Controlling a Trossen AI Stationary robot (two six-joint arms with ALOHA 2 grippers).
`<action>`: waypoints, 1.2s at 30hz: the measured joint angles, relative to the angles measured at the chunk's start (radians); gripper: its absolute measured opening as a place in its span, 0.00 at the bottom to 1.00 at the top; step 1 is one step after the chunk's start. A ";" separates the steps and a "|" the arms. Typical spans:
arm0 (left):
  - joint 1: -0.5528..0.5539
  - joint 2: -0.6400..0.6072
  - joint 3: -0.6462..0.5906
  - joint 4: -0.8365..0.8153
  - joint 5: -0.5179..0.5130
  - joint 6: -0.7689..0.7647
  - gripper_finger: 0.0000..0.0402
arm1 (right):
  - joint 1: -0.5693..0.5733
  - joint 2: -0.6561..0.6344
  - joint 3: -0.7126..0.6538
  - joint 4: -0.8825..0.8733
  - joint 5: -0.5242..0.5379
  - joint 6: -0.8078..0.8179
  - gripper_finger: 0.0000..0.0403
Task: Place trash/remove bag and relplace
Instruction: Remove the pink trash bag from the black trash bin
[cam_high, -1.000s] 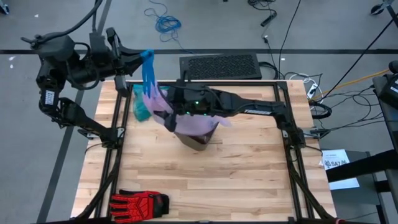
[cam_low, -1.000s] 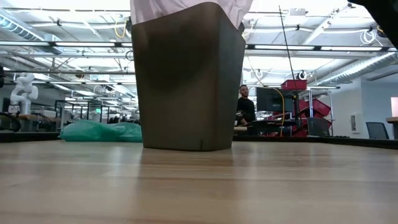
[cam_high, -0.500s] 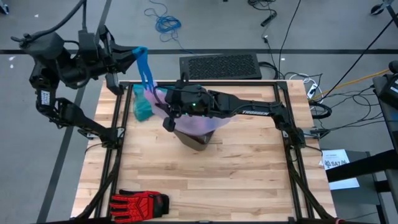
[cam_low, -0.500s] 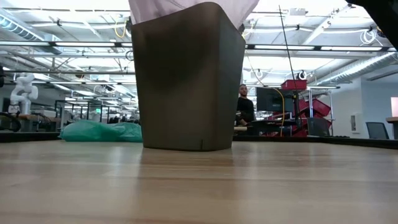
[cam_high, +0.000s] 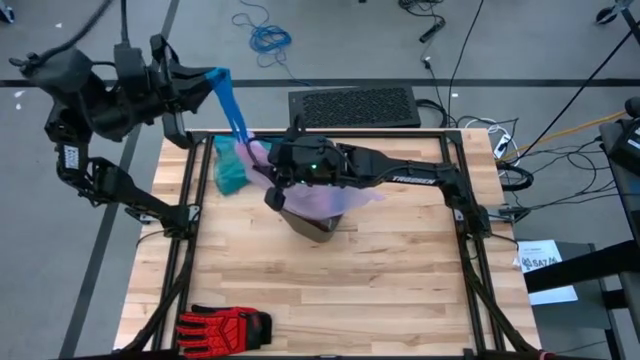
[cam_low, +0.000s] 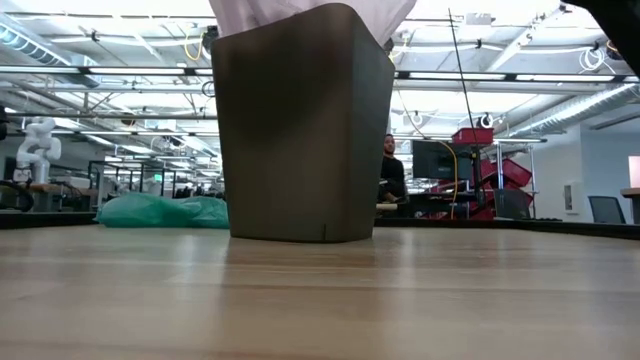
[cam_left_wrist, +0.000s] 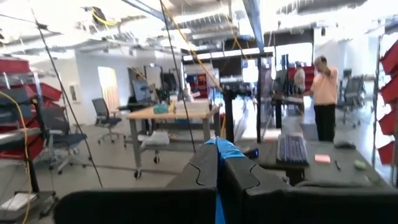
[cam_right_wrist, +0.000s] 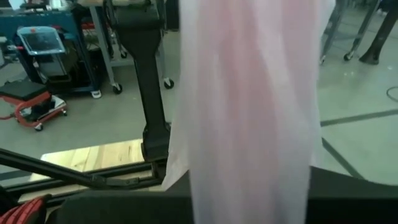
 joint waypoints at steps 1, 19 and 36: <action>0.000 -0.001 0.000 0.011 0.000 0.000 0.02 | 0.000 -0.008 0.000 0.004 -0.001 -0.004 0.00; 0.000 -0.003 0.003 -0.050 0.004 -0.066 0.57 | -0.065 -0.147 -0.004 0.018 0.069 -0.035 0.00; 0.000 -0.002 0.002 -0.083 -0.008 -0.114 0.58 | -0.218 -0.307 -0.003 -0.139 0.234 -0.238 0.00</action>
